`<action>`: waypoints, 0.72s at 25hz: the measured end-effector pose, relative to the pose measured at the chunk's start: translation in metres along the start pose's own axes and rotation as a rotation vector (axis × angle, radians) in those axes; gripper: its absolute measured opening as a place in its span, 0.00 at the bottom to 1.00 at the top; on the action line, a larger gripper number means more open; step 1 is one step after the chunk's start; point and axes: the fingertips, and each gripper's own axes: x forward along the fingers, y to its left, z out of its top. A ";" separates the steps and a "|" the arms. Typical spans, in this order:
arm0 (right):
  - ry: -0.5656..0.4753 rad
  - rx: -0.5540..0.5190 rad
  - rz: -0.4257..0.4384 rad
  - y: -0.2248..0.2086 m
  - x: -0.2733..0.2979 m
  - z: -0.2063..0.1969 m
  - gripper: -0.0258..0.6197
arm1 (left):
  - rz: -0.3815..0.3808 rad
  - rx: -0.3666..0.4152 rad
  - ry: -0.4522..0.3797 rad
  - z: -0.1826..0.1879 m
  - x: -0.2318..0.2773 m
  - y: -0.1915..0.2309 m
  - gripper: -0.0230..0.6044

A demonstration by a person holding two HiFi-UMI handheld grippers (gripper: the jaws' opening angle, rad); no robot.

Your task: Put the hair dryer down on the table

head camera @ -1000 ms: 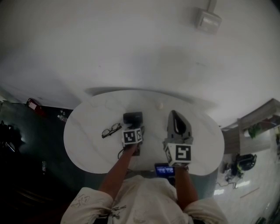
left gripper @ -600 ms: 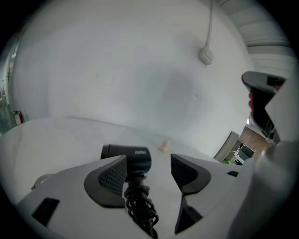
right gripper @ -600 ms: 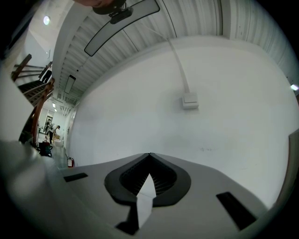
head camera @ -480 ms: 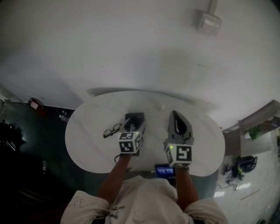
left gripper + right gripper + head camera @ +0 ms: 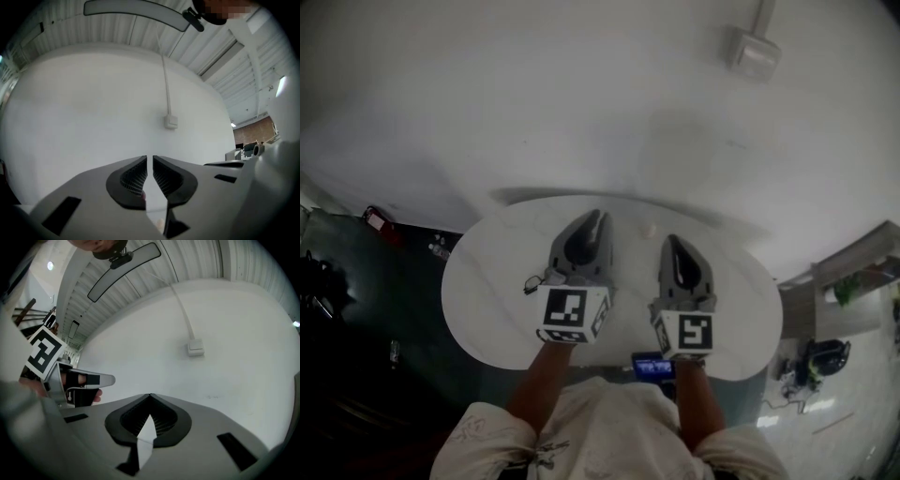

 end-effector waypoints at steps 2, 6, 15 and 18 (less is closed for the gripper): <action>-0.015 0.012 0.003 0.002 0.000 0.009 0.04 | 0.008 0.040 -0.036 0.015 -0.003 -0.002 0.03; -0.029 0.006 0.005 0.002 0.000 0.017 0.04 | 0.028 0.079 -0.069 0.024 -0.006 -0.001 0.03; -0.034 0.024 0.009 0.004 0.000 0.022 0.04 | 0.040 0.074 -0.052 0.024 -0.010 -0.001 0.03; -0.028 0.017 0.012 0.006 -0.001 0.021 0.04 | 0.041 0.060 -0.039 0.023 -0.011 -0.002 0.03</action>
